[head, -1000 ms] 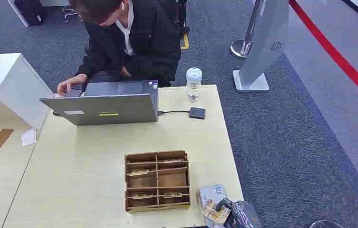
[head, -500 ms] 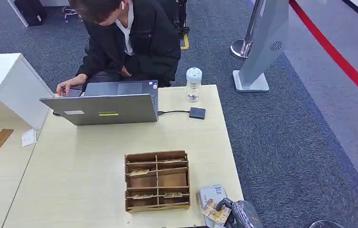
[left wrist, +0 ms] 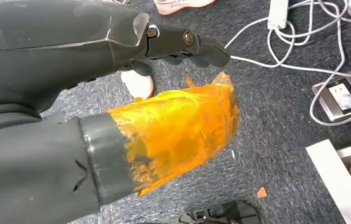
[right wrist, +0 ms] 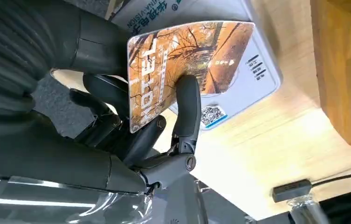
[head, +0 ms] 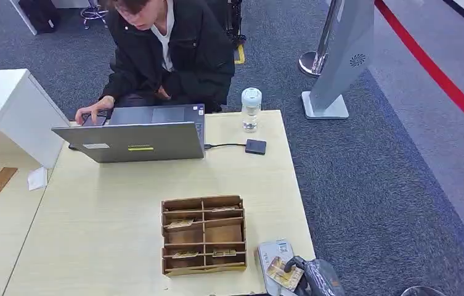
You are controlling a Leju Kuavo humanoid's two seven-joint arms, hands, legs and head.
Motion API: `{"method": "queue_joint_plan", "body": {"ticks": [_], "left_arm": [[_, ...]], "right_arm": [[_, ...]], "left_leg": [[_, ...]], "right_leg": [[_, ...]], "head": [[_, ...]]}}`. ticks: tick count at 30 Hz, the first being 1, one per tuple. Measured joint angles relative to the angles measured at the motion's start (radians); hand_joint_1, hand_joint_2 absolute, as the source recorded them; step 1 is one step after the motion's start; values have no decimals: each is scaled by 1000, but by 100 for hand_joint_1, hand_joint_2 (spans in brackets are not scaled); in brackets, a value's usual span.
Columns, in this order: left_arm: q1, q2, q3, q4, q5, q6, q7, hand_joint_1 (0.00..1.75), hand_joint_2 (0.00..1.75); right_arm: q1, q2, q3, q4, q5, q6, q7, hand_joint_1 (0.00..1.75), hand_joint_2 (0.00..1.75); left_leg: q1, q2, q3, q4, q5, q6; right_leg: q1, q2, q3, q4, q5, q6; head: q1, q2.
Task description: Pass the card to the sensor for recognition and then transmit it.
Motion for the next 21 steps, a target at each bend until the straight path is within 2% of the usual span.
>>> {"method": "queue_joint_plan", "body": {"ticks": [21], "left_arm": [[3, -1, 16, 0, 7, 0, 0, 0, 0]], "right_arm": [[17, -3, -31, -10, 37, -14, 33, 175, 175]], "left_leg": [[0, 0, 0, 0, 0, 0]], "right_leg": [[0, 0, 0, 0, 0, 0]], "head": [[0, 0]]}}
